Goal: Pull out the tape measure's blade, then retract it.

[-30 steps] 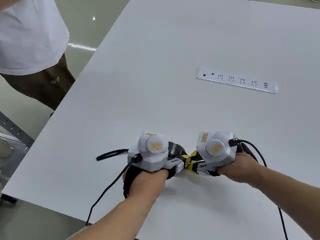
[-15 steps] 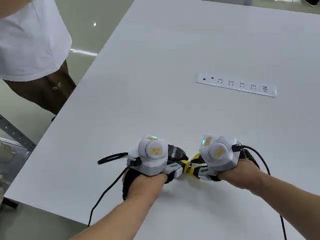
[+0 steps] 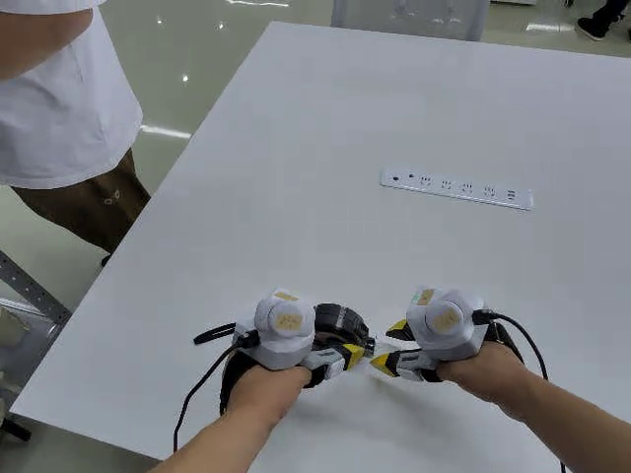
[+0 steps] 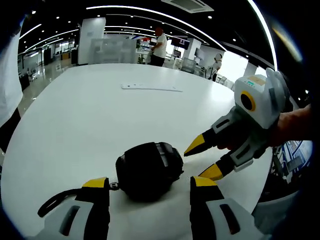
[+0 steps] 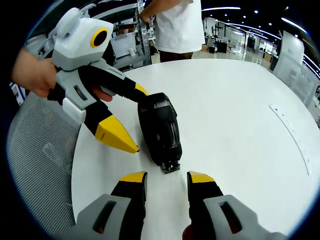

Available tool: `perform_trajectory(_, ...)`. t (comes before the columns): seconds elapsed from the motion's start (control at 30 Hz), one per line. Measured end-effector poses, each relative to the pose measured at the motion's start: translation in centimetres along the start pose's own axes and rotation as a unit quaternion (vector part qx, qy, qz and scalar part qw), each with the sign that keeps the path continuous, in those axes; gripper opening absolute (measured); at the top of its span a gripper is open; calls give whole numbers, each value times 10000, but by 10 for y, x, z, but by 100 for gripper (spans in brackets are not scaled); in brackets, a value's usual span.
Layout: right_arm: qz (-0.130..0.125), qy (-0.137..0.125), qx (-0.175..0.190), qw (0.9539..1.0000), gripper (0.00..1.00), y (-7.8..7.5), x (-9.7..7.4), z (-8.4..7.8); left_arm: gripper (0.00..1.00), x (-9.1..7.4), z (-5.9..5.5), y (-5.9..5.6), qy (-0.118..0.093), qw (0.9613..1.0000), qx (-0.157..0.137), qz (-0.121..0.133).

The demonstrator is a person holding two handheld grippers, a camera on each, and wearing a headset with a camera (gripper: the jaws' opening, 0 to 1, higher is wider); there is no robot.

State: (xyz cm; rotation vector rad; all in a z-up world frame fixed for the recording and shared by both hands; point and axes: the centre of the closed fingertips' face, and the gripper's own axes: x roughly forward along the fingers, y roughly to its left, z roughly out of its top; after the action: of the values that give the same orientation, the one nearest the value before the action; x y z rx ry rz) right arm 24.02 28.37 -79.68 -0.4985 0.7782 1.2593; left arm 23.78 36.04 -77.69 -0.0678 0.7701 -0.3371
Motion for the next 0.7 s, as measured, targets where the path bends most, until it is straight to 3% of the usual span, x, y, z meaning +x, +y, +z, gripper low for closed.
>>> perform_trajectory(0.37, -285, -271, 344, 9986, 37, 6, -30, 5, 70, -16, -3, 6, 44, 9997, 232, -58)
perform_trajectory(0.7, -525, -447, 770, 9946, 47, 15, -54, 3, 77, -30, -1, 0, 75, 9991, 340, -254)
